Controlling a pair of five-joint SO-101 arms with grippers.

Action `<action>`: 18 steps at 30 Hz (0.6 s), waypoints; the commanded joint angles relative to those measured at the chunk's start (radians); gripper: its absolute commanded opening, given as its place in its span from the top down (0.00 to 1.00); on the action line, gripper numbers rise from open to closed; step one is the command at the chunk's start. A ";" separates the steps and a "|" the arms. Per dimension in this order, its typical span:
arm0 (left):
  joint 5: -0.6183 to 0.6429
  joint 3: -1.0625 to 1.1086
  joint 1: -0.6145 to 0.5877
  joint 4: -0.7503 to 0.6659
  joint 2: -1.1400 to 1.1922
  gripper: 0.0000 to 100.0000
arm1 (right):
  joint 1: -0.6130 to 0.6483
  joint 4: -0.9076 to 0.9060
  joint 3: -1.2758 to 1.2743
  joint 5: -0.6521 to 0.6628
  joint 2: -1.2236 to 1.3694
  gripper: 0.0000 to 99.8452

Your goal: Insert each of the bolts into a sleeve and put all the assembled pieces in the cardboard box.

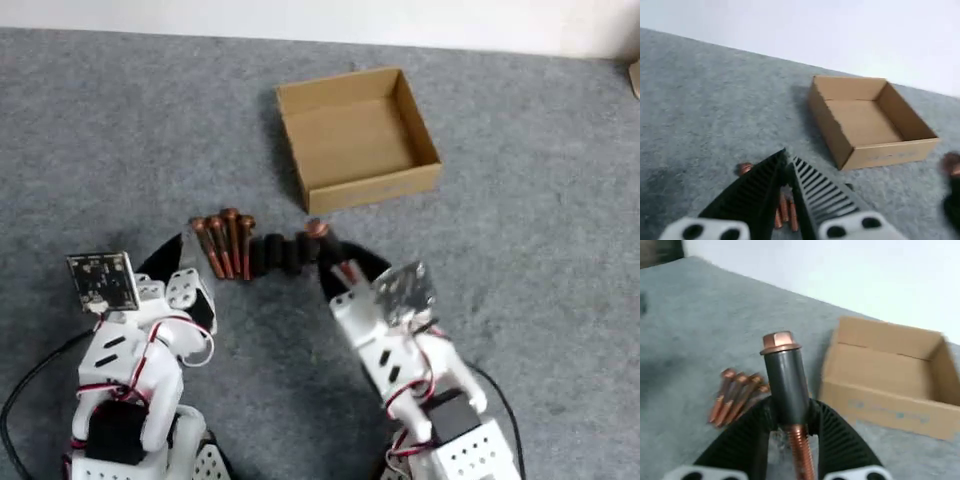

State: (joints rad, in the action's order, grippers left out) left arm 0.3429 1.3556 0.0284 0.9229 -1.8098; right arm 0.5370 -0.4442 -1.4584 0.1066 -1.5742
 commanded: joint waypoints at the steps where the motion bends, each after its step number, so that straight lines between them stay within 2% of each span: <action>1: 0.005 0.007 -0.041 -0.038 0.005 0.99 | -0.053 -0.010 0.355 0.012 0.361 1.00; 6: -0.043 0.027 -0.070 -0.046 0.005 0.99 | -0.056 -0.128 0.918 0.014 0.944 1.00; 11: -0.058 0.088 -0.070 -0.124 0.005 0.99 | -0.076 -0.433 1.451 0.014 1.415 1.00; 15: -0.058 0.099 -0.070 -0.138 0.004 0.99 | -0.077 -0.679 1.764 0.011 1.658 1.00; 18: -0.058 0.099 -0.070 -0.138 0.004 0.99 | -0.079 -0.783 1.929 0.008 1.733 1.00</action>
State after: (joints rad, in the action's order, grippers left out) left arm 0.2892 1.4553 -0.0315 0.8078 -1.7990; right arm 0.4726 -1.1423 0.2432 0.1066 0.1197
